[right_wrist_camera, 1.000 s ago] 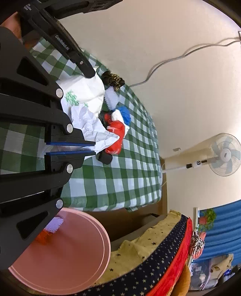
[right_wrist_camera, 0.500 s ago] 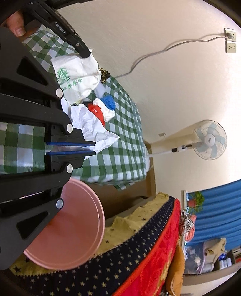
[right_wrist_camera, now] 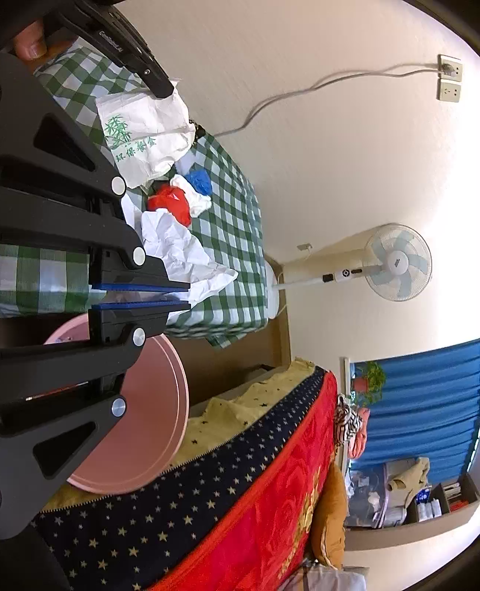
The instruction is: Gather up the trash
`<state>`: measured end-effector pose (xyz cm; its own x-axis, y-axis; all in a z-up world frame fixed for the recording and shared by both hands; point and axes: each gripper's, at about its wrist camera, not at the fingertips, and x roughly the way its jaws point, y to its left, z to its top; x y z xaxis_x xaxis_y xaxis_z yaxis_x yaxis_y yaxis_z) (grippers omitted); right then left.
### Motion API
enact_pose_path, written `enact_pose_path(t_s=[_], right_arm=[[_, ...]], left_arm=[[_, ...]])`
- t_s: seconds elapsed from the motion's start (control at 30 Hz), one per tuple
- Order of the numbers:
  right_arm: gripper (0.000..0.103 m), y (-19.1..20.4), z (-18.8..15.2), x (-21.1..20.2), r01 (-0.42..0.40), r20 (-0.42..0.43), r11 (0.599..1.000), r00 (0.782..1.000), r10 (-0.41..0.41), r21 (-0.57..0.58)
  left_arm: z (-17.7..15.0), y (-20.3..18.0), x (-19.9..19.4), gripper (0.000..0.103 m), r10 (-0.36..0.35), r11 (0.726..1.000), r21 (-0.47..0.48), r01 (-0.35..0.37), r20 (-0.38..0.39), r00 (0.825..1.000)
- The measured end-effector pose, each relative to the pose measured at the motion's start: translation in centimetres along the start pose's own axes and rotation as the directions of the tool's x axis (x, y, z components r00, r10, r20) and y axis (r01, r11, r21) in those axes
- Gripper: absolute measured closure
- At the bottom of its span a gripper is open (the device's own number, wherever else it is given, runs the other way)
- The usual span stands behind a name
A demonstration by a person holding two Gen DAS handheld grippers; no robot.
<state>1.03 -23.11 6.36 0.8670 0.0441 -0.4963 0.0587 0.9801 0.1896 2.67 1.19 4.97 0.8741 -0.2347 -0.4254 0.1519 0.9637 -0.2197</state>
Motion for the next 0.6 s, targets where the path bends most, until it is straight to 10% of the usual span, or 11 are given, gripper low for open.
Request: enact_pose_path(t_s=[0.6], right_arm=[[0.099, -2.7, 1.4, -1.6, 0.131, 0.025, 0.991, 0.991, -0.131, 0.01]], left_arm=[[-0.2, -2.8, 0.5, 0.1, -0.059, 0.998, 0.034, 0.06, -0.007, 0.998]])
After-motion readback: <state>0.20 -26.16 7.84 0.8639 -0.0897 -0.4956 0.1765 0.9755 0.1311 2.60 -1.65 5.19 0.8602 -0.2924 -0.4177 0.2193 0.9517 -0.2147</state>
